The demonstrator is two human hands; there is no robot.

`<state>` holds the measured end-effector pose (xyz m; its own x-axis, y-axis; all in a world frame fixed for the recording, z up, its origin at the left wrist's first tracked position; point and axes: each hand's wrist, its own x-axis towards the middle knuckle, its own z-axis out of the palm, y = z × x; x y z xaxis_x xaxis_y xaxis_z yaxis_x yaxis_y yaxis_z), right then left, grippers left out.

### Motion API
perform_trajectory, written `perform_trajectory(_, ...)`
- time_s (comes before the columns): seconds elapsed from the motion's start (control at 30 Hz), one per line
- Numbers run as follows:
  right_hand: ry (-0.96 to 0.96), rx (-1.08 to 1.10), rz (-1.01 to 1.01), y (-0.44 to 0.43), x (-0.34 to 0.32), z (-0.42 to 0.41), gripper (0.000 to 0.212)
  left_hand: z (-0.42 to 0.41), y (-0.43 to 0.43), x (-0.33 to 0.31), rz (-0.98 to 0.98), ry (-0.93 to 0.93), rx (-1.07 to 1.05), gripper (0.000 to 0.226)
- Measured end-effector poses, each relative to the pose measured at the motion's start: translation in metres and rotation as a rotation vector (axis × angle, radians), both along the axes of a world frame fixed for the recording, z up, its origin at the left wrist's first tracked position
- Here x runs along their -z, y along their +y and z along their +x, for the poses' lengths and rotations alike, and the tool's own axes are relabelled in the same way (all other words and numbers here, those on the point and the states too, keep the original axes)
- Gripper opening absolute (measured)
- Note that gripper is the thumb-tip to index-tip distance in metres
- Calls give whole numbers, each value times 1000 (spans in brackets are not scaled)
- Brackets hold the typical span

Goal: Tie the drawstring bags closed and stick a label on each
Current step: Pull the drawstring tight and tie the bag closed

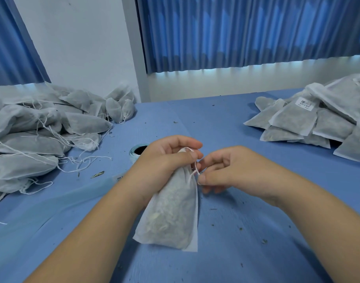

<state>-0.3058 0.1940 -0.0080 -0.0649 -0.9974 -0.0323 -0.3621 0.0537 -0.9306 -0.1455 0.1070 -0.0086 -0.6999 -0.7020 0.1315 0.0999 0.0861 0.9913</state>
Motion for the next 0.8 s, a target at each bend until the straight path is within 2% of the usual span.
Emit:
perform_trajectory(0.13,-22,53,-35,1,-2,0,4,-1,1,0,-2,13,-9,16)
perform_trajectory(0.23,-34,118,-73,2,-6,-6,9,1,-1,-1,21,-18,-23,17)
perform_trajectory(0.4,-97,352,-184,-1,-7,-21,15,6,-5,2,94,-239,75,50)
perform_trajectory(0.5,-143,447,-241,-2,-7,-25,18,4,-5,5,85,-360,106,60)
perform_trajectory(0.57,-148,496,-280,-2,-7,-26,19,3,-5,4,29,-433,146,55)
perform_trajectory(0.67,-106,567,-354,-2,-8,-26,17,6,-6,1,-98,-551,188,33)
perform_trajectory(0.8,32,543,-515,0,-11,-17,19,0,-4,6,-137,-530,-5,22)
